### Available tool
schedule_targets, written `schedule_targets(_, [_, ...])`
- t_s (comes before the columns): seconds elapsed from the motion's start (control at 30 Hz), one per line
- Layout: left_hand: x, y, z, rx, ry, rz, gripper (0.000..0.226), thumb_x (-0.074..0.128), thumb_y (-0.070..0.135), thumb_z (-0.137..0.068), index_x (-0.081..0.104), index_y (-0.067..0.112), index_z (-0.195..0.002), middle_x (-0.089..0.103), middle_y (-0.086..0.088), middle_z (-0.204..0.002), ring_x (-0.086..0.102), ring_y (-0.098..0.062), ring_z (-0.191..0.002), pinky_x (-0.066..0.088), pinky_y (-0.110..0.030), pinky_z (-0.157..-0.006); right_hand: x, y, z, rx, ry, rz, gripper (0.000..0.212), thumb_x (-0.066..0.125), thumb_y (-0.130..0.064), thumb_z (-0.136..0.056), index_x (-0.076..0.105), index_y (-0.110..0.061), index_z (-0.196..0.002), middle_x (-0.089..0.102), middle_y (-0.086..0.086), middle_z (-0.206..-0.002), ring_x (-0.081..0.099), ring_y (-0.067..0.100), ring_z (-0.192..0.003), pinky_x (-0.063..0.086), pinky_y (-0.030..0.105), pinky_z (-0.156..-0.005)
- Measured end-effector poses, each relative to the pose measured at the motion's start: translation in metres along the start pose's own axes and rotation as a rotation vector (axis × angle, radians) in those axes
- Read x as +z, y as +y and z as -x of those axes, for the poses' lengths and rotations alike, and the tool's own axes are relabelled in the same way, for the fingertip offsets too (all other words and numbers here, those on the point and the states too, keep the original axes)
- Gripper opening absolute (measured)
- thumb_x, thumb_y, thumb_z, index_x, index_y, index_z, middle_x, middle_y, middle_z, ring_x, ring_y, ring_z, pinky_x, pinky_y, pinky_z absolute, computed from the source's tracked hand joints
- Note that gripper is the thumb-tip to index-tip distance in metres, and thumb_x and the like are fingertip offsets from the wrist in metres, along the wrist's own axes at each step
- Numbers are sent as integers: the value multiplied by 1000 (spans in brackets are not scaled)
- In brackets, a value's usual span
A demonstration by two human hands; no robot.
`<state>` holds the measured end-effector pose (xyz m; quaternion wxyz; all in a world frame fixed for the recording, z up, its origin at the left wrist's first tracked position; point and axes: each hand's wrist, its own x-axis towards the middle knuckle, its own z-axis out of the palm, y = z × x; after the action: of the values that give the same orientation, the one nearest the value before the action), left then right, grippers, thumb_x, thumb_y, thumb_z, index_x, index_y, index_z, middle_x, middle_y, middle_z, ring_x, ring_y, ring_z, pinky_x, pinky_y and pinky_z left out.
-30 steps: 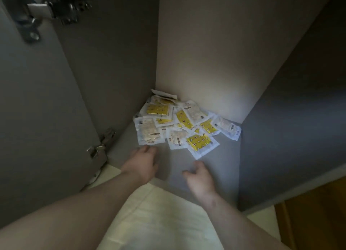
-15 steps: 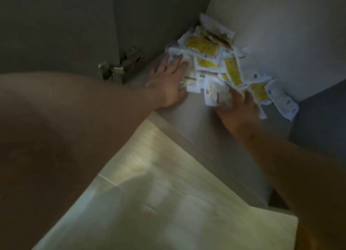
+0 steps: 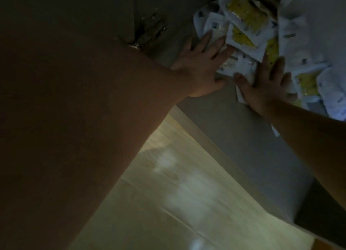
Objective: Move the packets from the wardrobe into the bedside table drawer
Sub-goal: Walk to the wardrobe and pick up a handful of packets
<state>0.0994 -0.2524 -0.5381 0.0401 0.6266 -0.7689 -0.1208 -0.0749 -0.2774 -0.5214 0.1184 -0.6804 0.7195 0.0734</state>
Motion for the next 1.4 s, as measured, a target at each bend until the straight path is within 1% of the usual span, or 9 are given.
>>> schedule_targets(0.5, [12,28,72,67,-17,-63,65,28,53,-94,8,30,-151,7,-2,-158,-6,-27,-146,1,-48,-116,28,13,110,-116,-46,33,83,31,-76,-81,-6,-44,-147,-15,-7,-158,-9,29,-146,3,62,-111])
schedule_targets(0.63, [21,37,114,76,-21,-36,77,13,60,-81,10,30,-151,10,-1,-158,-8,-26,-146,-5,-44,-116,35,21,150,-146,-91,11,91,42,-76,-76,-8,-47,-146,-19,-10,-157,-13,27,-146,-1,62,-112])
schedule_targets(0.7, [20,39,130,97,-46,-36,75,22,60,-85,10,29,-151,10,-1,-158,-9,-25,-146,-7,-42,-116,38,25,167,-156,-101,-14,94,49,-73,-75,-9,-49,-145,-20,-12,-157,-14,26,-145,-3,61,-112])
schedule_targets(0.77, [17,40,142,119,-63,-30,70,44,46,-91,12,28,-151,11,-2,-157,-9,-25,-147,-5,-40,-117,41,28,180,-167,-102,-24,94,54,-67,-77,-10,-50,-145,-21,-14,-156,-16,25,-145,-4,60,-111])
schedule_targets(0.87, [14,40,150,139,-31,-13,67,54,23,-89,23,27,-149,22,-2,-153,3,-26,-147,7,-38,-115,44,32,192,-175,-98,-53,91,60,-47,-81,-5,-49,-145,-18,-15,-156,-14,25,-145,-2,59,-112])
schedule_targets(1.0, [8,49,151,107,31,25,56,55,13,-85,44,27,-138,42,-1,-138,29,-25,-137,21,-35,-107,42,35,200,-170,-67,-127,84,56,-16,-84,9,-42,-148,-4,-15,-157,-5,23,-146,4,58,-114])
schedule_targets(1.2, [-4,49,151,169,162,134,34,57,-4,-76,65,9,-107,62,-9,-117,56,-31,-112,39,-34,-88,39,37,209,-201,-4,-265,77,44,7,-84,29,-36,-145,14,-15,-157,6,17,-146,0,48,-117])
schedule_targets(1.3, [-13,48,150,133,171,216,29,56,-2,-80,65,8,-106,66,-10,-114,58,-33,-106,40,-33,-86,40,40,209,-201,162,-413,65,43,12,-82,48,-23,-137,35,-2,-151,30,21,-139,18,40,-116])
schedule_targets(1.4, [-22,46,149,32,210,416,18,60,8,-87,65,9,-104,68,-9,-110,61,-32,-102,46,-35,-82,29,42,206,-97,318,-508,49,45,10,-82,59,-12,-124,50,9,-135,49,29,-121,37,30,-99])
